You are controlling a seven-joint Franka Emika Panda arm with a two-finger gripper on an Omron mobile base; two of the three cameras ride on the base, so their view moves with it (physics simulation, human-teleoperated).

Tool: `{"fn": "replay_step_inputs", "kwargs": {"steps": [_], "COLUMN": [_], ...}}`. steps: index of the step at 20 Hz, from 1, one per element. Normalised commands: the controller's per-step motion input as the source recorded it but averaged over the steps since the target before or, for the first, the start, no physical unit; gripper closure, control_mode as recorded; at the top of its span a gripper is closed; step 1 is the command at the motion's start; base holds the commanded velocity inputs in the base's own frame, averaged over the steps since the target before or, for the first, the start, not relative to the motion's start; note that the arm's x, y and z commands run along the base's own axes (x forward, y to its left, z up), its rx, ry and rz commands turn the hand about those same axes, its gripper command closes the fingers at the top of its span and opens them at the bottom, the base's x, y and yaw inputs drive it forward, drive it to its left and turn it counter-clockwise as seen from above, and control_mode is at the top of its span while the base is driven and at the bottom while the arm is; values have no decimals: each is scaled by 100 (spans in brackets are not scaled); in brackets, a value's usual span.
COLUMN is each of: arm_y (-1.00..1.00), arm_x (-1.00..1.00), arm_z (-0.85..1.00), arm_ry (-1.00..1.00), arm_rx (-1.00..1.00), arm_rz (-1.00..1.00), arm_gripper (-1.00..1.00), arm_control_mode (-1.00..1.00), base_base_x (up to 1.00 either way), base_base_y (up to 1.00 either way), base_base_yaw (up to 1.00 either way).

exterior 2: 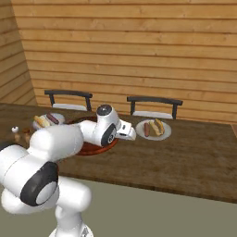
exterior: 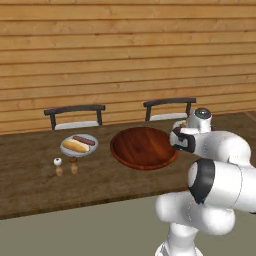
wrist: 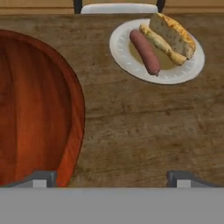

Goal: Place one bun and one sausage from the bowl on each plate.

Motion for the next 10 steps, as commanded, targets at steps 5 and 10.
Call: {"fn": "replay_step_inputs", "kwargs": {"steps": [5,10], "arm_y": [-11,11], "arm_x": [-25,-3], "arm_z": [93,100], "arm_ry": [-1,6], "arm_rx": [13,7], "arm_rz": [-2,-5], "arm_gripper": [-100,-100], "arm_control_mode": [-100,-100], "base_base_x": [0,0], "base_base_y": [0,0], "base_base_yaw": [0,0]}}
